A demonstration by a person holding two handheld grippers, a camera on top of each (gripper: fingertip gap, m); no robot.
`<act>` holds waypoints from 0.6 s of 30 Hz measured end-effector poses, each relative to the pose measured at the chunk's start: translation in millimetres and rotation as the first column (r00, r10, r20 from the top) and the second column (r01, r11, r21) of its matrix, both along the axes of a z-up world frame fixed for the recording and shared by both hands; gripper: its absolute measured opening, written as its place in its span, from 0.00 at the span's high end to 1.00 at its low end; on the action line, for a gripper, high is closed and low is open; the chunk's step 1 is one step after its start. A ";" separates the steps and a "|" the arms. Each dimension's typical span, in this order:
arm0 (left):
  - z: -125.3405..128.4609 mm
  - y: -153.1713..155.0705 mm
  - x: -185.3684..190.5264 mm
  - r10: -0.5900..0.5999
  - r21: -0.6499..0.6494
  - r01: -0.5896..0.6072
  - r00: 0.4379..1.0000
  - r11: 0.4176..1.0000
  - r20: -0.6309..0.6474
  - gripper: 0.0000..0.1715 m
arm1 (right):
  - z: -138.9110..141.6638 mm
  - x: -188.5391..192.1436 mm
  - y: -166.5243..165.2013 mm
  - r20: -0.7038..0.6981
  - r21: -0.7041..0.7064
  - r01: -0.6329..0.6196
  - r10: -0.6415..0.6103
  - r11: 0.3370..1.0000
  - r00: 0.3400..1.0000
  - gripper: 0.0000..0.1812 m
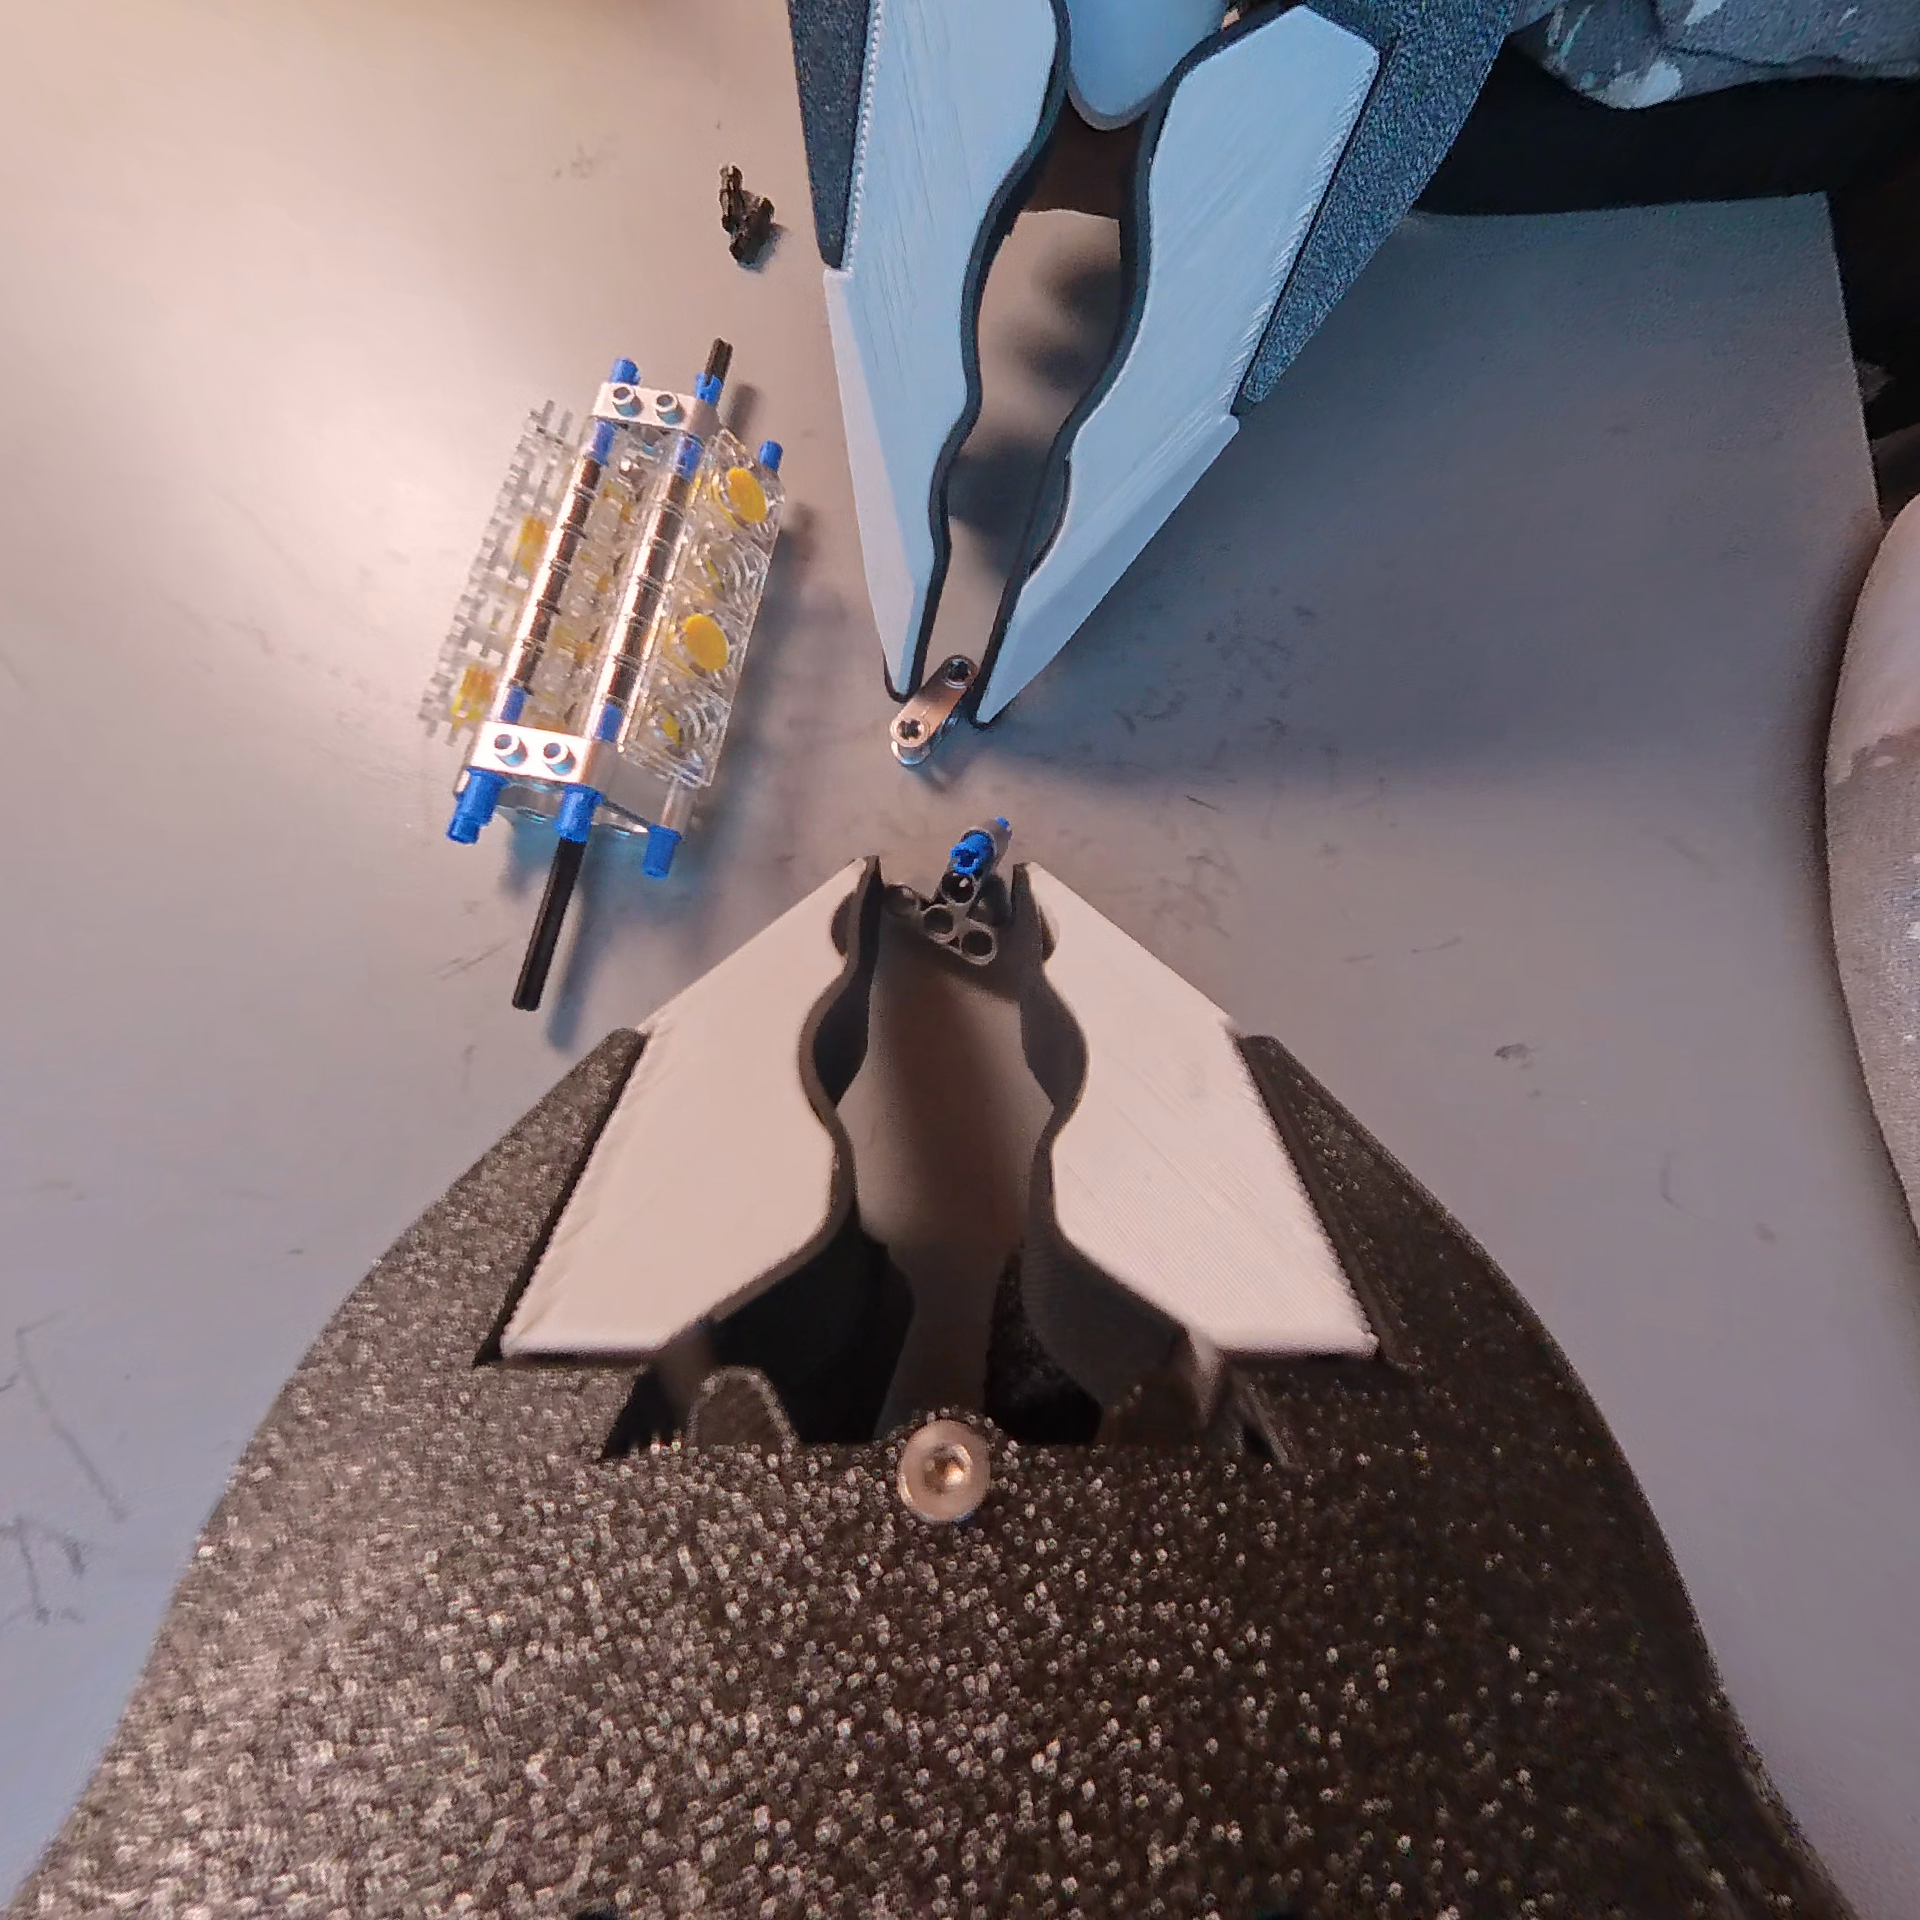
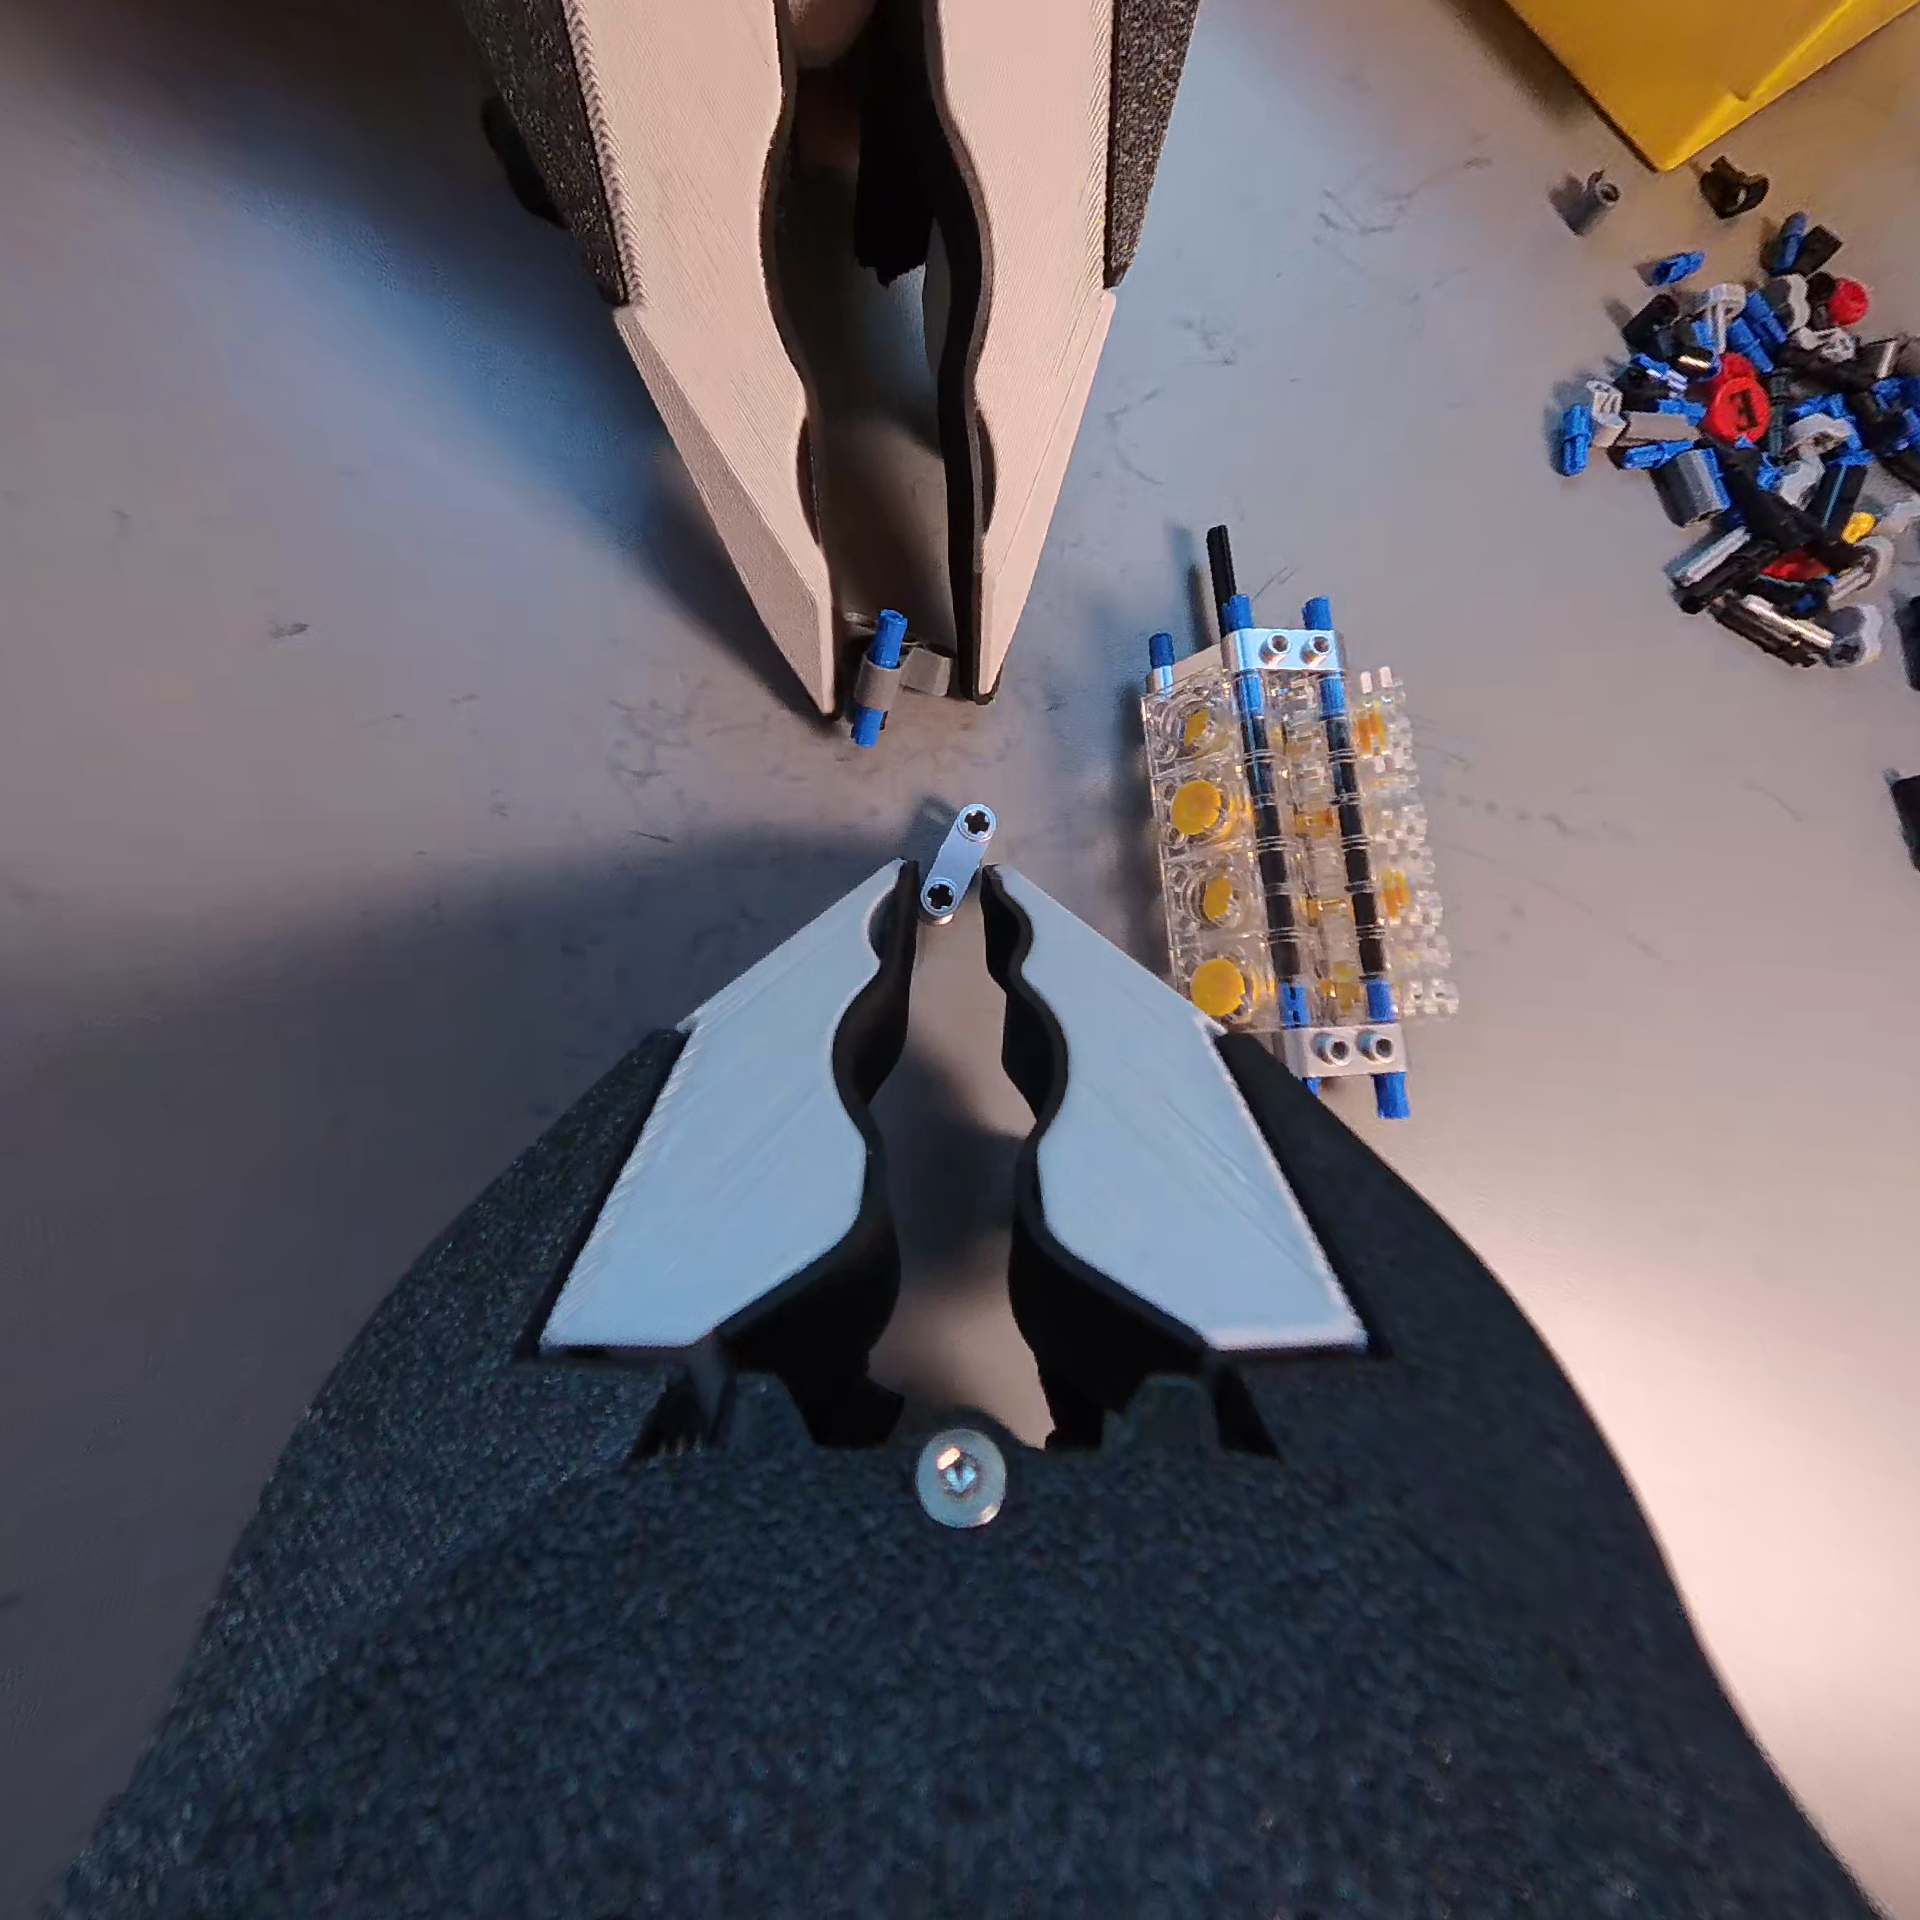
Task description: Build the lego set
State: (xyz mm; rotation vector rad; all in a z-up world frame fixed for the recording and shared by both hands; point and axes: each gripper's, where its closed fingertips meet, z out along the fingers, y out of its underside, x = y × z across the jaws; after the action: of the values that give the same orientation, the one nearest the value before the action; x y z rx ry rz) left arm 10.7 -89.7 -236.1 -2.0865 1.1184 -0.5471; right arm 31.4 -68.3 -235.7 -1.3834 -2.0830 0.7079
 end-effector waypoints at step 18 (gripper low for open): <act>42.7 14.9 -8.6 0.086 0.019 -0.094 0.962 0.995 0.258 0.83 | 16.7 -5.4 11.0 -0.085 -0.026 0.066 -0.068 0.997 0.994 0.97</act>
State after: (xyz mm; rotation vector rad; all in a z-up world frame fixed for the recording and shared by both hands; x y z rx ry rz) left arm 2.2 -74.9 -193.4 -1.9627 0.8732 -0.7274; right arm 26.0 -57.3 -219.1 -1.4039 -1.9590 0.7519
